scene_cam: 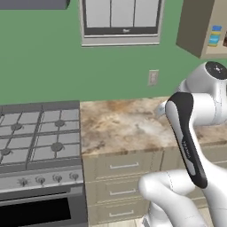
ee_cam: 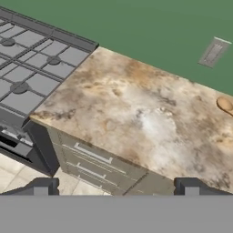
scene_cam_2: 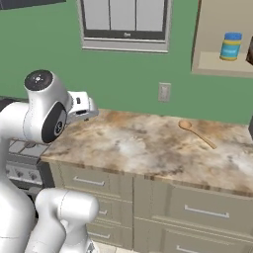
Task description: Pick the boxed food and jam from the counter and place them in the cabinets closest to them.
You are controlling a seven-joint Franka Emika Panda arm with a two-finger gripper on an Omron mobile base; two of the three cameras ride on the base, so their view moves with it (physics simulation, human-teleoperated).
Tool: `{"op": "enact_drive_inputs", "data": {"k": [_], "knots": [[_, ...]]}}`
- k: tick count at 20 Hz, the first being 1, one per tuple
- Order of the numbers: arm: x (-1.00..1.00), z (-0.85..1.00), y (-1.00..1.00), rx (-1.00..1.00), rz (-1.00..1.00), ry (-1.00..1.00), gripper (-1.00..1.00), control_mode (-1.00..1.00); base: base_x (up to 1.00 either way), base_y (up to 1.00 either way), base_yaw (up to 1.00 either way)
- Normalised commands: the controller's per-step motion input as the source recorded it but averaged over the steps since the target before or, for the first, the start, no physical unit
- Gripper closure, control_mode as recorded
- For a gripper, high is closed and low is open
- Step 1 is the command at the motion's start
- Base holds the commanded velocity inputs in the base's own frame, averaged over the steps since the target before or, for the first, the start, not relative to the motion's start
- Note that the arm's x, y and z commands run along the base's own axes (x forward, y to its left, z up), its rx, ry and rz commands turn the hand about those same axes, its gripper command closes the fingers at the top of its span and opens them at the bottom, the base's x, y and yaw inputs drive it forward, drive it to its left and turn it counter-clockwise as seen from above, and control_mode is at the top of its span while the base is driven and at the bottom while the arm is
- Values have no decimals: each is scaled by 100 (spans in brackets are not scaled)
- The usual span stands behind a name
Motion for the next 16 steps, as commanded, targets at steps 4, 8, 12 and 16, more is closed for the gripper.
{"op": "enact_drive_inputs", "data": {"k": [4, 8, 12, 16], "knots": [[0, 0, 0, 0, 0, 0, -100, 100, -16, 56, 0], [0, 0, 0, 0, 0, 0, -100, 100, -19, 49, 0], [0, 0, 0, 0, 0, 0, -100, 100, -19, 46, 0], [0, 0, 0, 0, 0, 0, -100, 100, -16, 59, 0]]}}
